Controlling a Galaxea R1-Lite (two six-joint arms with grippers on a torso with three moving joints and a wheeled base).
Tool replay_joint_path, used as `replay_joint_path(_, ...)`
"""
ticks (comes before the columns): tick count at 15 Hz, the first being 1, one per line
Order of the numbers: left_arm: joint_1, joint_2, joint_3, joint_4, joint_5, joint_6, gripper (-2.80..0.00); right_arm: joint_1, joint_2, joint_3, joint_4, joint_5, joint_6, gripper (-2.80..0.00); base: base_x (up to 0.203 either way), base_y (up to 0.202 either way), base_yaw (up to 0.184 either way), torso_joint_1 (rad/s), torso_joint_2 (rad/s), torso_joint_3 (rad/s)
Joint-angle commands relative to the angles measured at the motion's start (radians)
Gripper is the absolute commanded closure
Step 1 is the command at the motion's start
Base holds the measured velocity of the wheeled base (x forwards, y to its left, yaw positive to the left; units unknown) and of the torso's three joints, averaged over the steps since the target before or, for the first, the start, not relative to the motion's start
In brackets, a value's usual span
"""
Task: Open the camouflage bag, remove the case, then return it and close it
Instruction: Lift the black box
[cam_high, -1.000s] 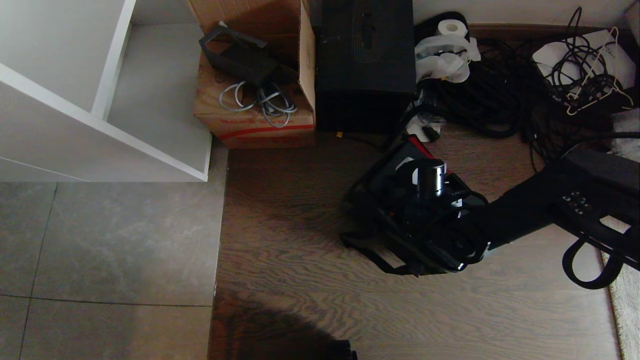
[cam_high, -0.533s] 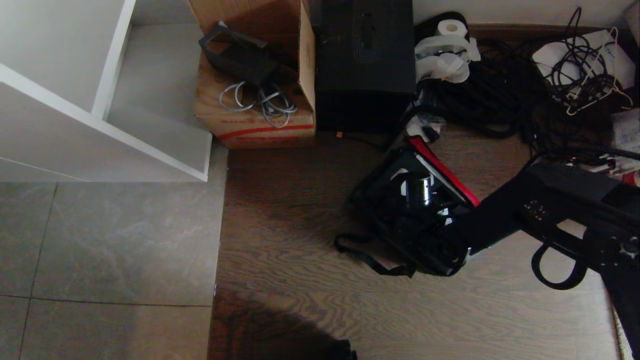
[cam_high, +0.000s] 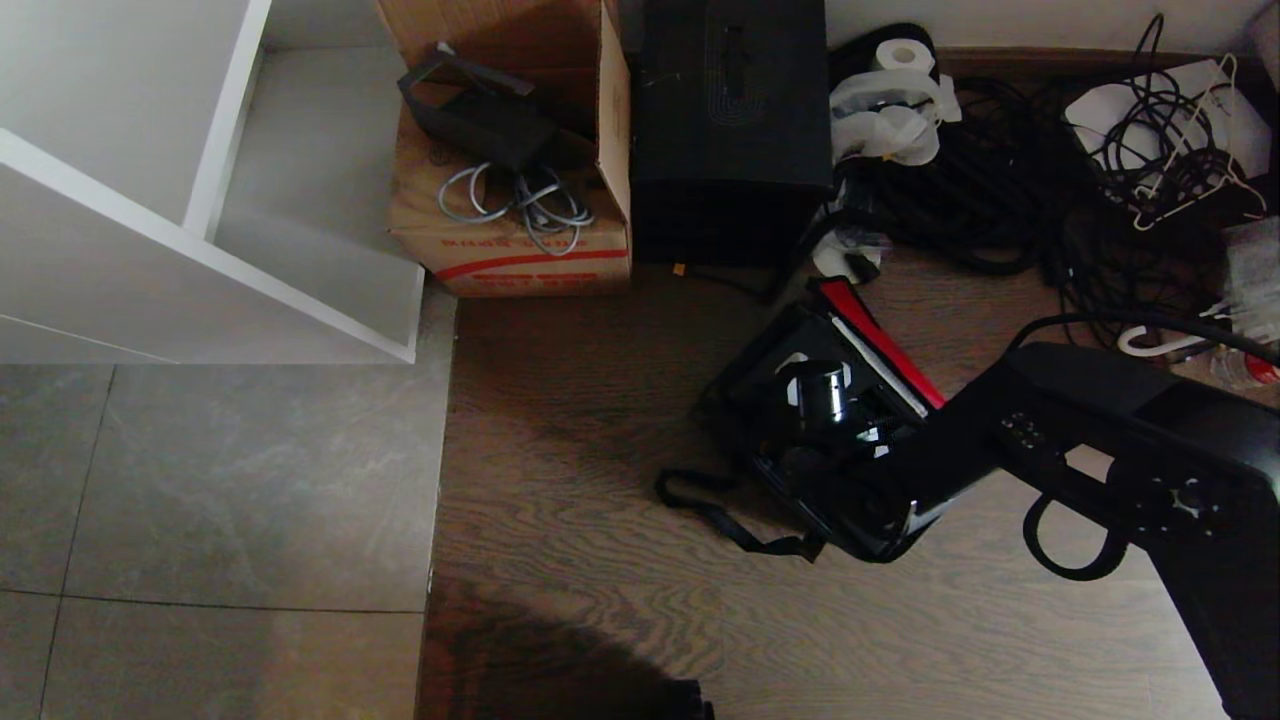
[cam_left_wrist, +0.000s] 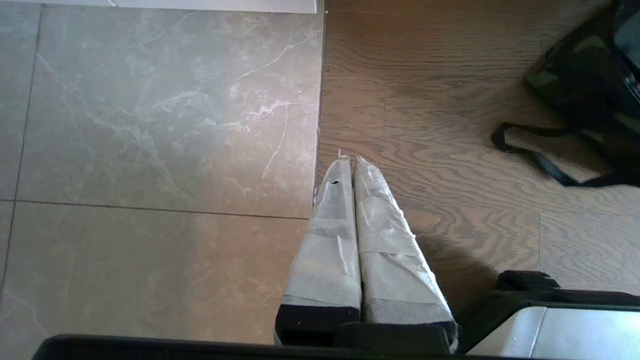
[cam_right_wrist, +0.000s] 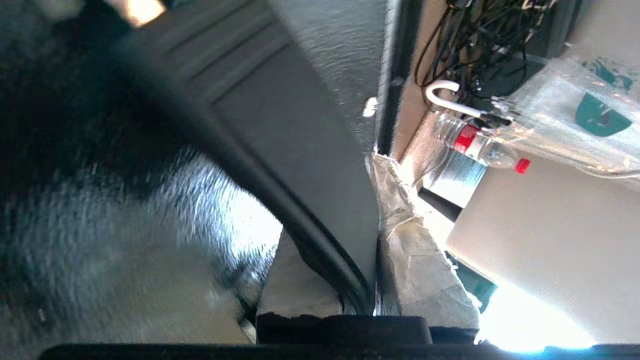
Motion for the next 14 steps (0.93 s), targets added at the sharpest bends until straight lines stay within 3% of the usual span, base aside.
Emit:
replay_joint_path(1,0.0,0.002,0.0,0.0,0.0,0.0,0.0,-0.002,-0.037,0.011,0.008,-0.004,-0.003,0.0,0.0,0.0,0.0,0.0,0.0,0.0)
replay_joint_path(7,0.0,0.002,0.0,0.0,0.0,0.0,0.0,-0.011,-0.194,0.074,0.075,0.002,-0.003,0.0,0.0,0.0,0.0,0.0,0.0,0.0)
replay_joint_path(14,0.0,0.002,0.0,0.0,0.0,0.0,0.0,-0.017,-0.194,0.102,0.089,0.019,0.001,0.0,0.0,0.0,0.0,0.0,0.0,0.0)
